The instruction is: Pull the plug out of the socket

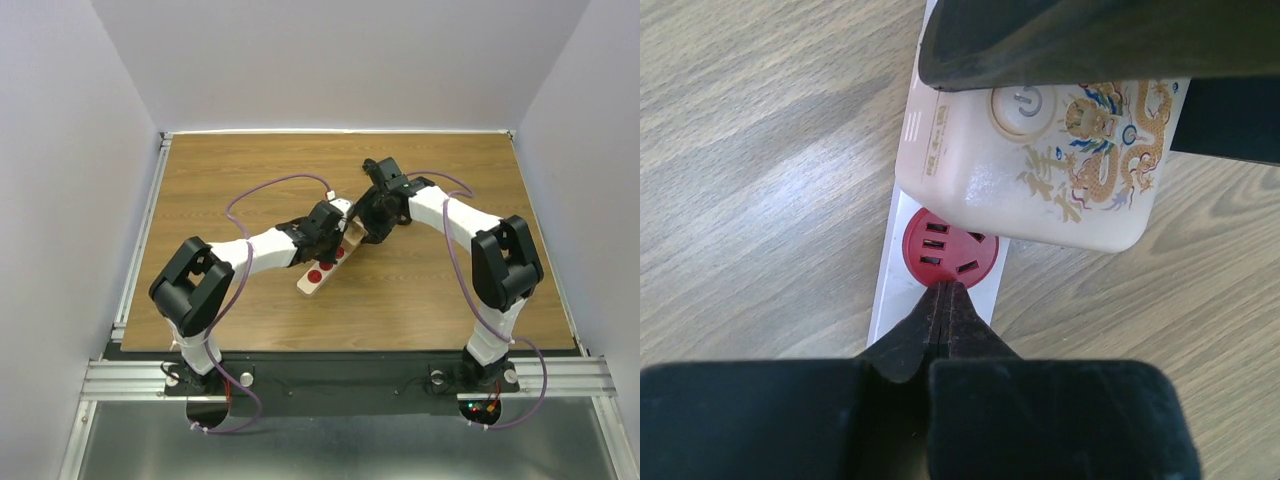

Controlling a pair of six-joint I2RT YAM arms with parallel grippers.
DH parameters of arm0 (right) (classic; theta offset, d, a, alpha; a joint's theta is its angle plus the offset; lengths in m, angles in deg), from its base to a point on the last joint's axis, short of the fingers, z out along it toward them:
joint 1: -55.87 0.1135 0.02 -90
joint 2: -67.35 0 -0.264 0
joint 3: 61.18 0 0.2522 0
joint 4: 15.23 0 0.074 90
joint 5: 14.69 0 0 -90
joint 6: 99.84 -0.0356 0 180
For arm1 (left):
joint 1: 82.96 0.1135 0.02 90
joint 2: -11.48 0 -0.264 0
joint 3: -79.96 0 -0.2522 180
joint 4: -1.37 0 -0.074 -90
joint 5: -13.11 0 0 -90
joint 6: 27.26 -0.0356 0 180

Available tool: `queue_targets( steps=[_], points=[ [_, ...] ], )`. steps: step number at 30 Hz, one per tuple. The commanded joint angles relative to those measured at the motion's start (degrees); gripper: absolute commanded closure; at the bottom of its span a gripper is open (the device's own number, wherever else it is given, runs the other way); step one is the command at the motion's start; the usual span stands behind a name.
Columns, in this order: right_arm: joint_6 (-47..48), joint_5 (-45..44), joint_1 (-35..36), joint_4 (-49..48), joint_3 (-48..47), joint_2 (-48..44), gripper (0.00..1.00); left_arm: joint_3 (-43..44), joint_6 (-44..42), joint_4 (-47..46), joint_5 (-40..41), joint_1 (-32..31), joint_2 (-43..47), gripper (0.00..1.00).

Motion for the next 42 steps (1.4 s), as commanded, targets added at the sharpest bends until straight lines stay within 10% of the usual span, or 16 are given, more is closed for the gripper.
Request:
queue_targets(
  steps=[1, 42],
  points=[
    [-0.77, 9.04, 1.53, -2.22, -4.23, -0.20, 0.99, -3.34, 0.90, 5.63, -1.55, -1.26, -12.72, 1.00],
    [0.19, 21.36, -8.05, -1.96, -17.25, 0.07, 0.99, -3.52, 5.21, 4.23, -0.23, -6.88, -17.38, 1.00]
  ],
)
